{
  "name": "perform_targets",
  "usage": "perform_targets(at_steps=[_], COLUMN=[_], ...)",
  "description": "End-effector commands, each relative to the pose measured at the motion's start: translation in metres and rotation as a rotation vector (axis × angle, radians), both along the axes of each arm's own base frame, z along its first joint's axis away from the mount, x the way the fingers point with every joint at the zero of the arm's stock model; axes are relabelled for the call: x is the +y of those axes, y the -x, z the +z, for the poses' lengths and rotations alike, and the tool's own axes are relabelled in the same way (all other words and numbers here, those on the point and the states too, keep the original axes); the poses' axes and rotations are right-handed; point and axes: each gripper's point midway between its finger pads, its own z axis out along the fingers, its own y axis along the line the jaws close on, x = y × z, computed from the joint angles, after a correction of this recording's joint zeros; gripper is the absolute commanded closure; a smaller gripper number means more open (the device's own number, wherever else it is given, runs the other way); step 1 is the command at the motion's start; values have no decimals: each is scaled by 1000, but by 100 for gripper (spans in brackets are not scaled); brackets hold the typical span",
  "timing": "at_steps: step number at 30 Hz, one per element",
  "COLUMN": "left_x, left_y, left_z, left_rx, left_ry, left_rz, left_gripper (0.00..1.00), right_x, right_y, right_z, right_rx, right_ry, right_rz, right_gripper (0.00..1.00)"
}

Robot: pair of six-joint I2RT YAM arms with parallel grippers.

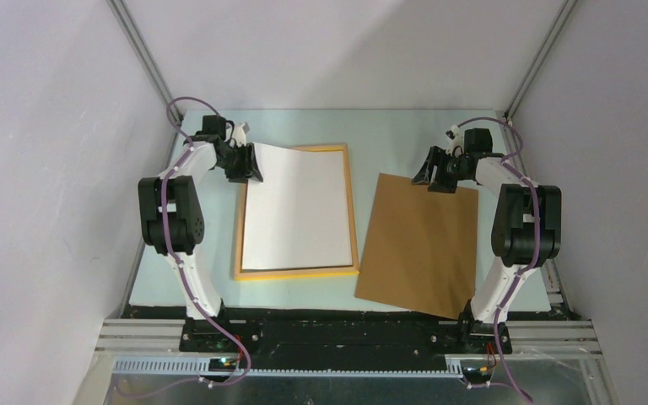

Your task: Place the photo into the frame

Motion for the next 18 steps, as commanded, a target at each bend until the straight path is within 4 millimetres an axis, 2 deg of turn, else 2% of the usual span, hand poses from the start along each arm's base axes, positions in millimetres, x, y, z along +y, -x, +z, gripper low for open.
perform_targets(at_steps=[1, 5, 13, 18], left_x=[7, 13, 28, 27], left_y=[-15, -18, -20, -16], left_z=[15, 18, 23, 32], left_rx=[-66, -79, -93, -114], left_ry=[-36, -68, -148, -149], left_rz=[9, 22, 70, 60], left_gripper=[49, 44, 42, 41], right_x=[0, 0, -1, 0], right_y=[-3, -3, -3, -3], right_z=[1, -1, -1, -1], right_rx=[-23, -20, -20, -19], right_ry=[3, 3, 3, 2], right_rz=[15, 15, 16, 17], right_gripper=[32, 32, 32, 32])
